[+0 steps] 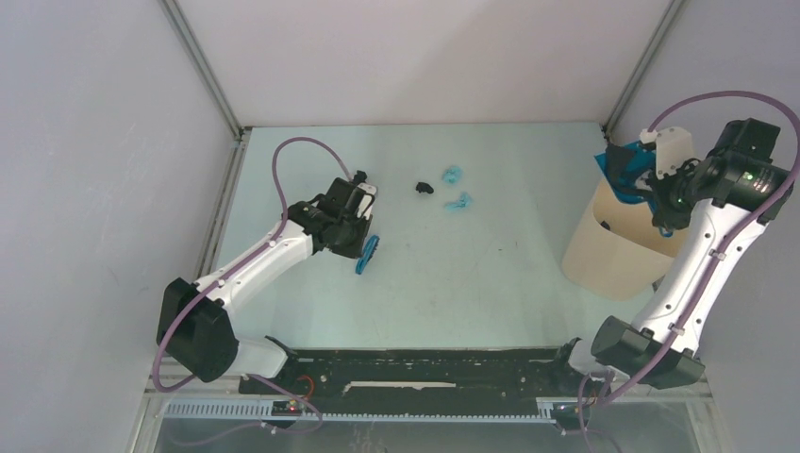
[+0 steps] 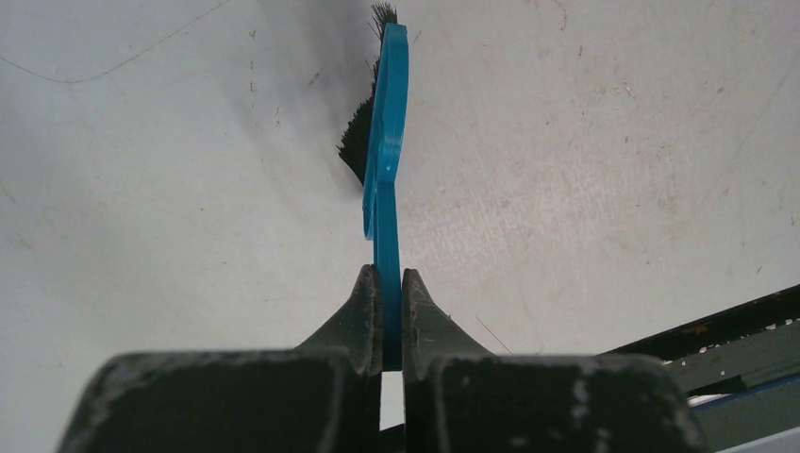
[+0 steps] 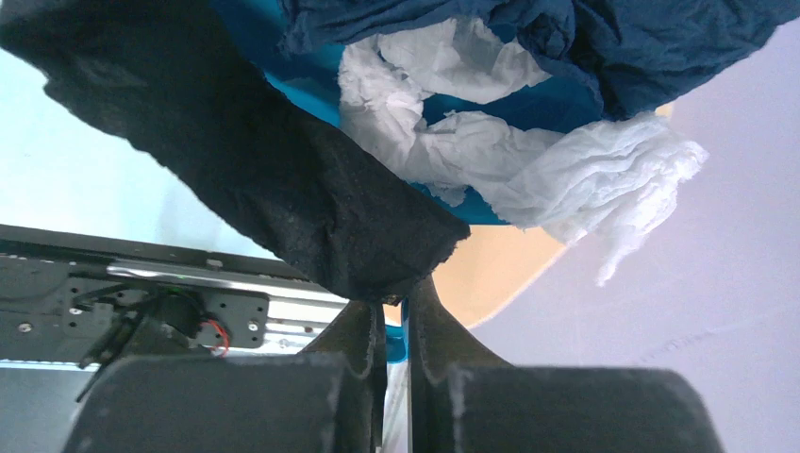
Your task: Sweep away the paper scraps from the table
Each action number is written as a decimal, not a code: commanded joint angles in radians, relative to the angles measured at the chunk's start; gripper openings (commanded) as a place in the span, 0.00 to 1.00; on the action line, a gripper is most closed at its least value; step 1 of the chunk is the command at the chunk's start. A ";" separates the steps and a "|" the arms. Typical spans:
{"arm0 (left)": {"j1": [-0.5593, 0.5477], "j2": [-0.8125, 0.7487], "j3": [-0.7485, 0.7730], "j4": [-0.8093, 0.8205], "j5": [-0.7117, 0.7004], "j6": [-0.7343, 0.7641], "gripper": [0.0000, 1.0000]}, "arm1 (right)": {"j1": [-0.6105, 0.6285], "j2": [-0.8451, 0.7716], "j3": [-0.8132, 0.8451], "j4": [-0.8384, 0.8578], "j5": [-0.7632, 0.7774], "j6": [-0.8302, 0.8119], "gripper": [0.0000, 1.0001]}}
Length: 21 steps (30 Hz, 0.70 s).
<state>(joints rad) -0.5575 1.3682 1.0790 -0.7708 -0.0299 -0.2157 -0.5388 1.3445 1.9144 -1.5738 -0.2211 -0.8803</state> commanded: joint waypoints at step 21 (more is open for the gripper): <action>0.005 0.023 0.012 -0.024 0.058 0.026 0.00 | -0.159 0.002 -0.098 0.210 0.381 -0.281 0.00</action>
<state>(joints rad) -0.5575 1.3739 1.0790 -0.7712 -0.0109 -0.2073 -0.6811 1.3956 1.8706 -1.4956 0.0673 -1.0813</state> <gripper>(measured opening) 0.033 0.054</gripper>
